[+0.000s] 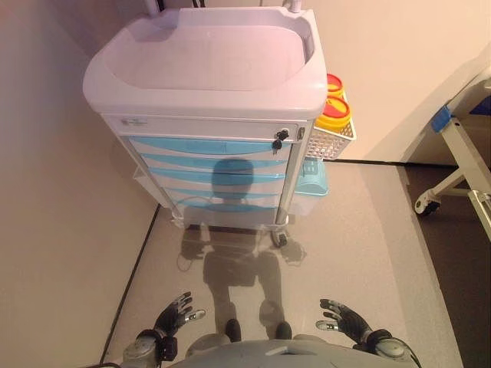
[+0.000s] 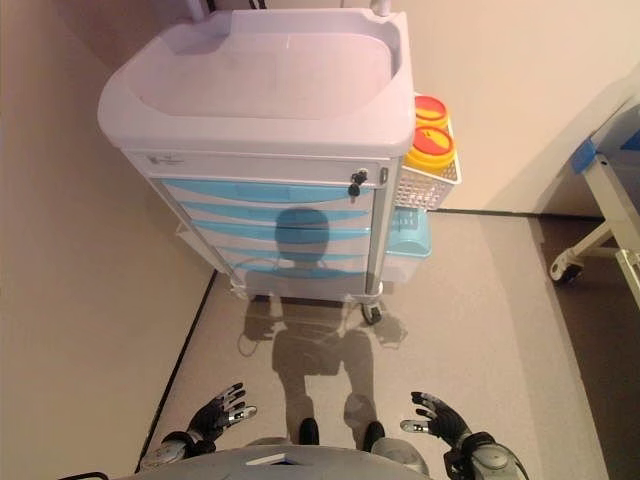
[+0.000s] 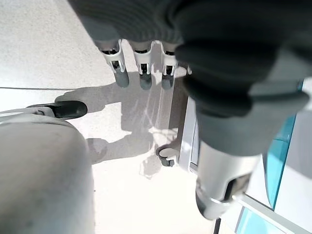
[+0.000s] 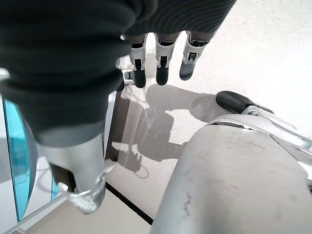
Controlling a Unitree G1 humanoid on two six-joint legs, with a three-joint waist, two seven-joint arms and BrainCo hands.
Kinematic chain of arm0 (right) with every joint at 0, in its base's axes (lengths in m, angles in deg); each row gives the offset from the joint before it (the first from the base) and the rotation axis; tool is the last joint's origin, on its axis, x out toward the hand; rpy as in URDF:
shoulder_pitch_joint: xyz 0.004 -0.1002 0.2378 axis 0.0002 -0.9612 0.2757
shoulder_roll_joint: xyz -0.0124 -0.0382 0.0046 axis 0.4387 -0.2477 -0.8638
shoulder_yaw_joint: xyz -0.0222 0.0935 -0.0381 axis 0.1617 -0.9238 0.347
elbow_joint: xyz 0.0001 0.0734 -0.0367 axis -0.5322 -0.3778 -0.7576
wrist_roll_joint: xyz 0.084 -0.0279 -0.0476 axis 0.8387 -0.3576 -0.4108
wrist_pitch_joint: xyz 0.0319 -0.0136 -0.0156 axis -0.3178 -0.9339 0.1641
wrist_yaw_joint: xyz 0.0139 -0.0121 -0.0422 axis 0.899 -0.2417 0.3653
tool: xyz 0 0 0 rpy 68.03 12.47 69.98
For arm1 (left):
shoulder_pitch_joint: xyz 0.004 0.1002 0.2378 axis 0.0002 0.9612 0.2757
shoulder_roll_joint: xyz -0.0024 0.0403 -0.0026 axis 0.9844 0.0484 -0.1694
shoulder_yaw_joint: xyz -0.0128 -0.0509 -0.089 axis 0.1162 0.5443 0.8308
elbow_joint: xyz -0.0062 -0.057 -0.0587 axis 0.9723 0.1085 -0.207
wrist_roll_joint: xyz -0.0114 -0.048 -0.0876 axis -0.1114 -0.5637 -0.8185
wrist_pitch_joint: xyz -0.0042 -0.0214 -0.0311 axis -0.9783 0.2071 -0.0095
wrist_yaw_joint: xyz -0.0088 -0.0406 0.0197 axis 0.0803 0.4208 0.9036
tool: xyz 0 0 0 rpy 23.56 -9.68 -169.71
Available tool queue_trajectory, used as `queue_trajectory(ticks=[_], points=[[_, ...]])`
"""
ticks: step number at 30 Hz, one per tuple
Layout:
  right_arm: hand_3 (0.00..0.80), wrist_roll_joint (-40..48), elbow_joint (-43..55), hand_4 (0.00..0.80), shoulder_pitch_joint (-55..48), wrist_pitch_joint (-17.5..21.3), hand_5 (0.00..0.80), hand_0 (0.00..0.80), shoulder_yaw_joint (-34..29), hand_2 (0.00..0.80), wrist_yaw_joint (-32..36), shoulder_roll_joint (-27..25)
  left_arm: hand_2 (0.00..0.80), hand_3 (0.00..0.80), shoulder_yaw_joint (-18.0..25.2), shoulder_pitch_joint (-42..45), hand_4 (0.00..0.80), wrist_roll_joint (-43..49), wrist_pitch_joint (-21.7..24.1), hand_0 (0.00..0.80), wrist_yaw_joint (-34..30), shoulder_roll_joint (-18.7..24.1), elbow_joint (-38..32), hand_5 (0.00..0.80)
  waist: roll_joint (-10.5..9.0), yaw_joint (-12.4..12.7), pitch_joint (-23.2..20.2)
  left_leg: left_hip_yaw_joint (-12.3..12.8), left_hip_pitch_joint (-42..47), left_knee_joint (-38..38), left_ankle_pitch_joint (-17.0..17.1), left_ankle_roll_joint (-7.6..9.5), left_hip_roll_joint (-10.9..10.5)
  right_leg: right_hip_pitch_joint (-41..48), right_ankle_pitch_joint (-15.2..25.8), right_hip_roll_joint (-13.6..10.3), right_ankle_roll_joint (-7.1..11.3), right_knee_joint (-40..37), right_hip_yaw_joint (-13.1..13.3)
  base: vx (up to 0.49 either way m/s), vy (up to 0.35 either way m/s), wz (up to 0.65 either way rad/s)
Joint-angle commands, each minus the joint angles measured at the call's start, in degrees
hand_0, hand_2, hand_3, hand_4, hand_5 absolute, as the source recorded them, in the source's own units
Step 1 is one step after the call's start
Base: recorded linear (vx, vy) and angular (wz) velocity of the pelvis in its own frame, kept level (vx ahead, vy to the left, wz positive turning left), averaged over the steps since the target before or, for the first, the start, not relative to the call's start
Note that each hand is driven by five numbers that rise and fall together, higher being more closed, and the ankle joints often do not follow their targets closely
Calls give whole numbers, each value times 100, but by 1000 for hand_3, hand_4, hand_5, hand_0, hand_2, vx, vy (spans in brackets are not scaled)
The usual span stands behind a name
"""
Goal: Open the drawer and pick up the medicine
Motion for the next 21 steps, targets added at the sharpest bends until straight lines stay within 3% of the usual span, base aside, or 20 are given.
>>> queue_trajectory(ticks=[1, 21], points=[[0, -152, -218, 0, 342, 109, 0, 0, 254, 0, -34, 95, 0, 0, -37, -288, 0, 109, -40, 0, 17, -117, 241, 0, -93, -69, -61, 58, -119, 335, -663, 39, -310, -150, -306, -179, 392, 424, -137, 0, 0, 0], [0, -463, -267, 0, 389, 12, 0, 0, 307, 0, -167, 89, 0, 0, 94, -284, 0, -111, -418, 0, -208, -112, 328, 0, -98, -4, -87, 28, -106, 373, -672, 43, -325, -83, -315, -224, 386, 414, -216, 12, 2, 2]])
